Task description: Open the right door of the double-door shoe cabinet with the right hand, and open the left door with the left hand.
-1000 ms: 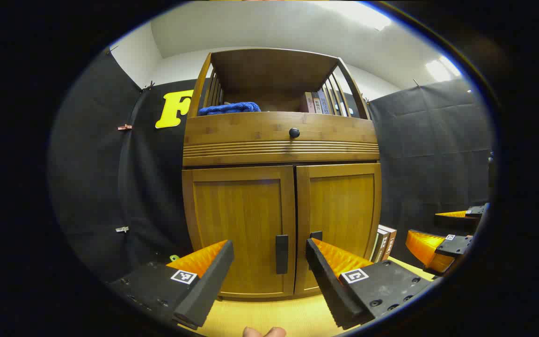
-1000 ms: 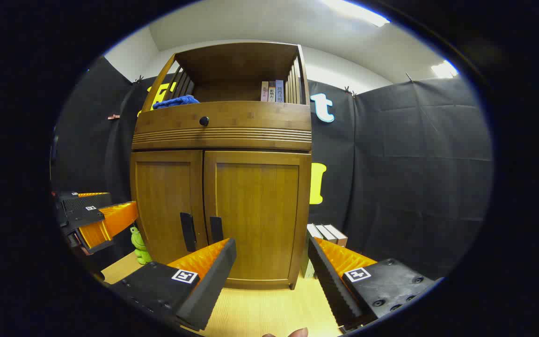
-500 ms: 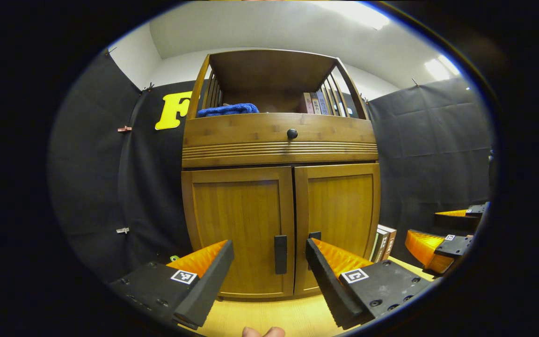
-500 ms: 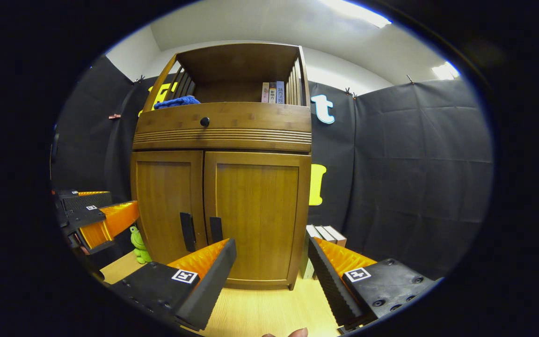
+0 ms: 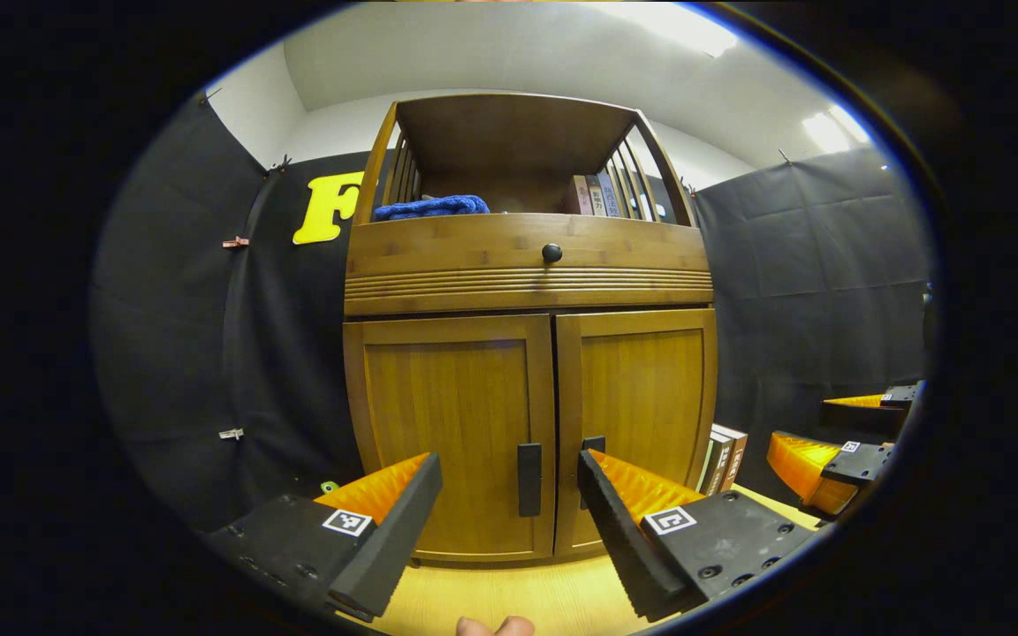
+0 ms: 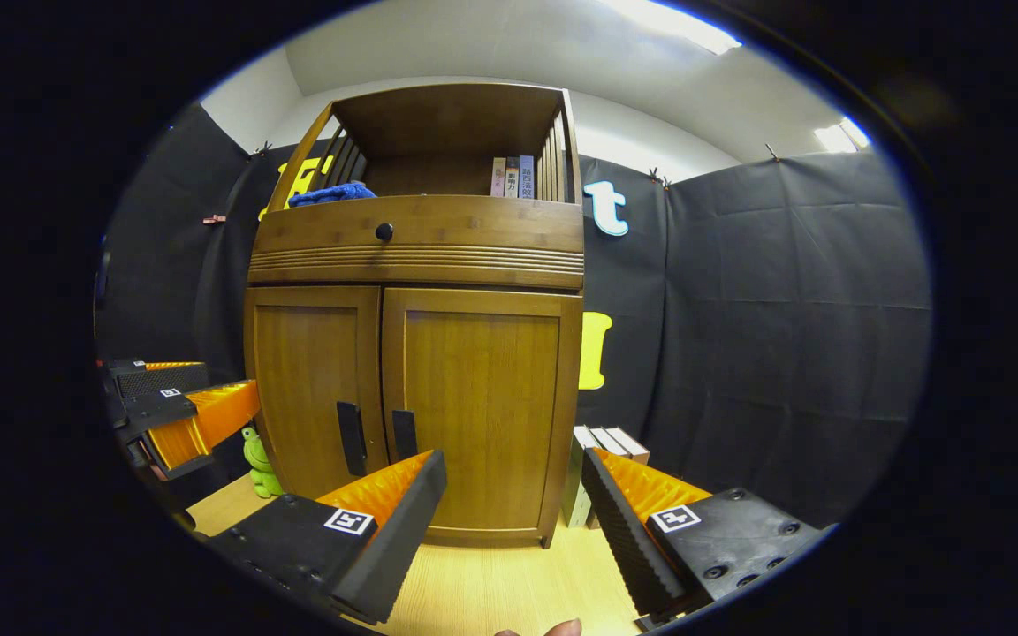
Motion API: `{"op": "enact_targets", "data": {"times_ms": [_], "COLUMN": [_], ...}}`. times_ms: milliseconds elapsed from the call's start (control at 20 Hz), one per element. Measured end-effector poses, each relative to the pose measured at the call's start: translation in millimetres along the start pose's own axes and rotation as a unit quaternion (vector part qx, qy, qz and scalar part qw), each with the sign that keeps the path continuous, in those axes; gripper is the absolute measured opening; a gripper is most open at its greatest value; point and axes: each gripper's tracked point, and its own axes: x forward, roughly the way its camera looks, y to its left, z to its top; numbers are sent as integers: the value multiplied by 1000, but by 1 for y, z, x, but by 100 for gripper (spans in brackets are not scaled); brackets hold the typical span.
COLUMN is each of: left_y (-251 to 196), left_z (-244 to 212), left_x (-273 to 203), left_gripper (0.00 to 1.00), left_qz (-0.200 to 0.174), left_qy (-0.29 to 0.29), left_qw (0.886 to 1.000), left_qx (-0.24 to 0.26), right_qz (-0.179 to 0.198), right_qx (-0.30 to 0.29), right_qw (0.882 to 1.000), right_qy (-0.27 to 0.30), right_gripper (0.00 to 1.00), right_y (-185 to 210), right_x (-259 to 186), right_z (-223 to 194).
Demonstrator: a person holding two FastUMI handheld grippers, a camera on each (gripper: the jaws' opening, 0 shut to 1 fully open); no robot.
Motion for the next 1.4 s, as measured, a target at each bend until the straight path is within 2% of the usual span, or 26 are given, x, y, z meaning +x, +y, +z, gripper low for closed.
{"op": "enact_targets", "data": {"times_ms": [300,550,1000,1150,1400], "left_y": [16,37,68,76,93], "left_z": [-1,-6,-15,-17,-20], "left_x": [-3,-8,-19,-23,-28], "left_gripper": [96,96,96,96,96], "left_qz": [18,28,24,19,14], "left_qy": [-1,2,-2,-3,1], "left_qw": [1000,1000,1000,1000,1000], "left_qx": [-1,2,-14,-23,-21], "right_qz": [18,44,72,58,49], "right_qx": [5,17,-2,3,38], "right_qw": [1000,999,997,998,996], "right_qy": [-13,-12,1,2,62], "right_gripper": [98,98,98,98,98], "right_y": [17,52,121,132,145], "right_x": [3,24,104,141,183], "right_z": [4,1,-45,-65,-114]}}
